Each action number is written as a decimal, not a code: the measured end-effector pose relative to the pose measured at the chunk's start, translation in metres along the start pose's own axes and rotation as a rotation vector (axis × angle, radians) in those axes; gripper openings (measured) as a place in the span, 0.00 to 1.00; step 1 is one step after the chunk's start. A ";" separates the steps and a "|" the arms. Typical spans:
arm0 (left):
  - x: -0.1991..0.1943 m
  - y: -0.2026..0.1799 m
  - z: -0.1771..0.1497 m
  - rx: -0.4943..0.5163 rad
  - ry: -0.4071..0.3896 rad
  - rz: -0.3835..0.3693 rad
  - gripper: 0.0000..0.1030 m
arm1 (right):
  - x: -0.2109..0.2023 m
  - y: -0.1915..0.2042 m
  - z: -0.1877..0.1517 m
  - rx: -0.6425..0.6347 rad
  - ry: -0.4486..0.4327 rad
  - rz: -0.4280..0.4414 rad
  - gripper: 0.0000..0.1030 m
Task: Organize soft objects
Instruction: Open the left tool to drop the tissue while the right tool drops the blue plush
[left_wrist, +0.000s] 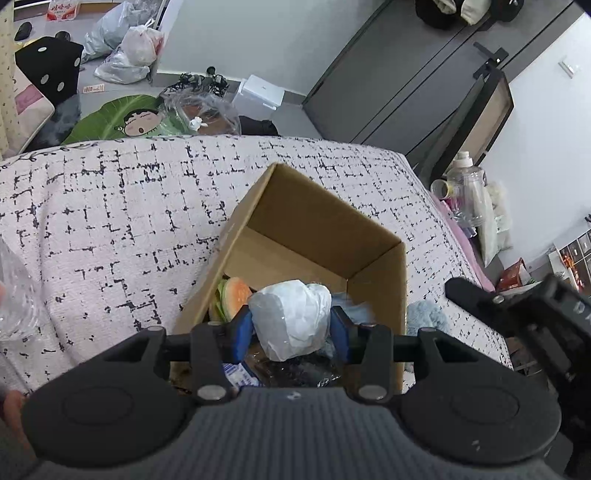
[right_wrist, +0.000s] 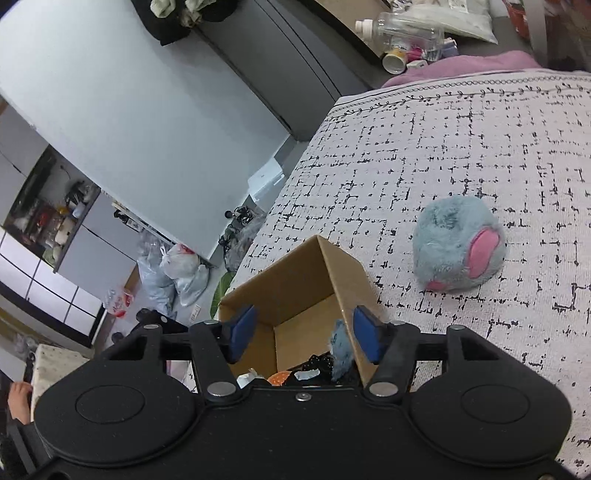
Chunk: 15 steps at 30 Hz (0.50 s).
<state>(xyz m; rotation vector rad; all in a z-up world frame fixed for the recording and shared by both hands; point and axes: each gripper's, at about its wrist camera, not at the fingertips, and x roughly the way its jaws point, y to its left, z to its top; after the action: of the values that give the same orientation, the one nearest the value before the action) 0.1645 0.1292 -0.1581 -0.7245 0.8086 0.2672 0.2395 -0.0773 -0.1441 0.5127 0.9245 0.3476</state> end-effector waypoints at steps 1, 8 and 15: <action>0.001 -0.001 0.000 0.003 0.002 0.004 0.42 | 0.000 -0.003 0.001 0.010 0.003 -0.003 0.58; 0.007 -0.008 -0.004 0.031 0.044 0.052 0.47 | -0.006 -0.015 0.000 0.041 0.006 -0.019 0.62; -0.003 -0.019 -0.004 0.034 0.039 0.103 0.57 | -0.025 -0.022 0.006 0.048 -0.012 -0.031 0.68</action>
<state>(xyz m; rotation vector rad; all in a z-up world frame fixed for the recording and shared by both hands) 0.1688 0.1129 -0.1485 -0.6586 0.8870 0.3323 0.2319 -0.1098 -0.1371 0.5427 0.9301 0.2944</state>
